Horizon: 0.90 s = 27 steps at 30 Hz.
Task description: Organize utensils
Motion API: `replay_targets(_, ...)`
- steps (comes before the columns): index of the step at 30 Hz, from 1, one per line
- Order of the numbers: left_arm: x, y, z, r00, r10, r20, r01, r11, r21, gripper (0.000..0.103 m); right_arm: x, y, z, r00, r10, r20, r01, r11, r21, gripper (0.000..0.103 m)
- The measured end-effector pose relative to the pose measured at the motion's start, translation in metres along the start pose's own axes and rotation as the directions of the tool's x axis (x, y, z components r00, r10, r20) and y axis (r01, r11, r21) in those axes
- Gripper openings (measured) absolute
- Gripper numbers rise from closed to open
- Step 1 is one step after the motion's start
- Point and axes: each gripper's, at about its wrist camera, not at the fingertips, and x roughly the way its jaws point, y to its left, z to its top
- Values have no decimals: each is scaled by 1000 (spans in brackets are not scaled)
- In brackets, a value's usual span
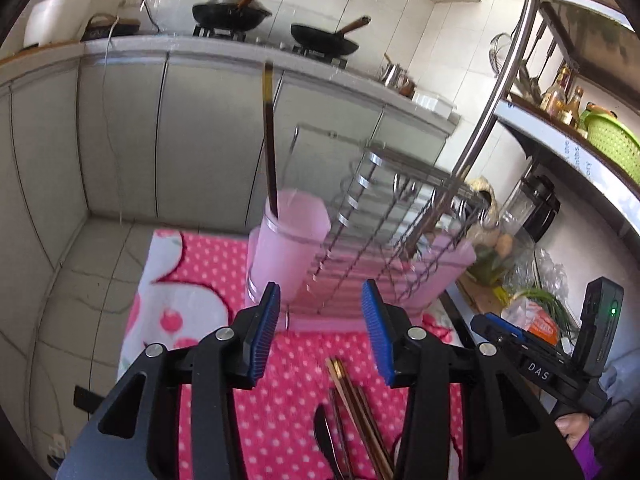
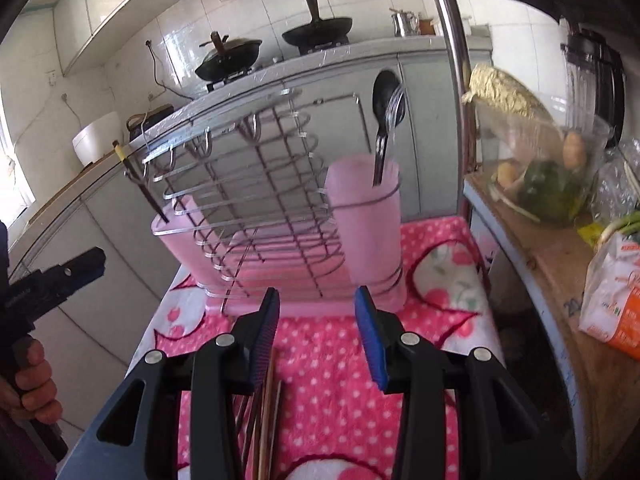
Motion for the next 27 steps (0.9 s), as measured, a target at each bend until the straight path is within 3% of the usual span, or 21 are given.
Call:
replay_targets(4, 32, 8, -35, 982, -25, -185, 18, 999, -38, 42, 17, 1, -21, 991, 47, -123, -42, 998, 43, 35)
replay_targets(7, 57, 11, -59, 946, -31, -322, 13, 998, -59, 31, 33, 0, -34, 970, 91, -227, -73, 993, 89, 30)
replay_targets(9, 73, 11, -72, 918, -35, -394, 8, 998, -69, 29, 41, -3, -42, 953, 122, -277, -89, 987, 131, 30)
replay_targets(12, 90, 8, -85, 889, -13, -459, -8, 999, -44, 29, 51, -3, -49, 932, 162, -325, -108, 978, 177, 27)
replay_targets(13, 96, 6, -87, 880, 3, -476, -20, 999, -30, 29, 53, -4, -51, 928, 168, -333, -111, 977, 184, 22)
replay_targets(18, 120, -1, -93, 845, 74, -530, -75, 997, 19, 29, 58, -5, -52, 919, 182, -350, -116, 973, 199, 18)
replay_targets(21, 131, -4, -98, 834, 89, -545, -84, 996, 34, 29, 58, -7, -51, 915, 190, -355, -121, 971, 208, 18)
replay_targets(22, 133, -5, -99, 836, 97, -541, -88, 995, 42, 29, 59, -7, -51, 915, 191, -356, -122, 970, 209, 18)
replay_targets(24, 134, -9, -100, 842, 124, -525, -96, 992, 81, 16, 61, -6, -50, 912, 195, -361, -125, 970, 210, 18)
replay_targets(27, 133, -10, -101, 853, 127, -507, -91, 991, 96, 14, 67, -1, -48, 904, 210, -373, -137, 968, 211, 18)
